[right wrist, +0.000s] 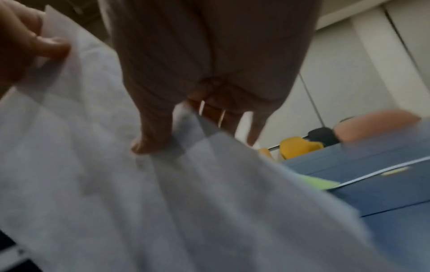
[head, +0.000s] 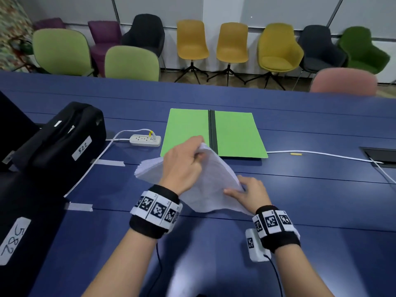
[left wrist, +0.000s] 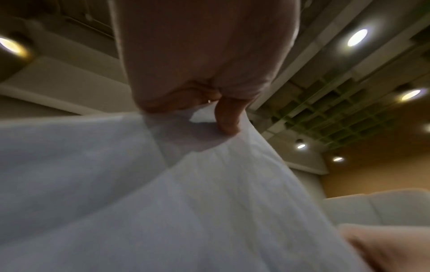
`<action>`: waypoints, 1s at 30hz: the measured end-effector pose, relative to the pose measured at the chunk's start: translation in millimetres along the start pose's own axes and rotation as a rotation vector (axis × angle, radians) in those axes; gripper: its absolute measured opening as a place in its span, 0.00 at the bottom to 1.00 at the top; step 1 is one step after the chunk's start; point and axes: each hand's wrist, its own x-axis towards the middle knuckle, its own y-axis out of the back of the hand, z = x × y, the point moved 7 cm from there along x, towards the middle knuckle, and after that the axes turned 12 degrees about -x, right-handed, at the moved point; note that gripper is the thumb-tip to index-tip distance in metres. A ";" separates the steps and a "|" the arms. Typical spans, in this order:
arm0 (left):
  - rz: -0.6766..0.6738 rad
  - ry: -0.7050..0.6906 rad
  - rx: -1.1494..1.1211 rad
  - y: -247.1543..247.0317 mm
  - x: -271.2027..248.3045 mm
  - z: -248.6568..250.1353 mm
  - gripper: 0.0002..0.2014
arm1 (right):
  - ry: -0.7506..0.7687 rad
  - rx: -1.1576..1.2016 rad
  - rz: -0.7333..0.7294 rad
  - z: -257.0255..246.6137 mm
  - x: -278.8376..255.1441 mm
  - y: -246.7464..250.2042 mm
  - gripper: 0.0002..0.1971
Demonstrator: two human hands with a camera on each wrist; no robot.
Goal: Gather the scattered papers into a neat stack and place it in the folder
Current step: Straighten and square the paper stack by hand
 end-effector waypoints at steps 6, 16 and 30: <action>-0.220 0.050 -0.055 -7.4 -0.5 -3.1 0.11 | 0.021 0.513 0.036 -16.7 0.8 -0.9 0.21; -0.024 0.403 -1.098 17.7 -4.9 -87.2 0.22 | -0.079 0.981 0.194 4.2 4.4 21.9 0.03; 0.026 0.610 -0.976 -39.5 -37.0 -98.6 0.04 | -0.116 0.969 0.084 -14.9 -4.2 -9.3 0.11</action>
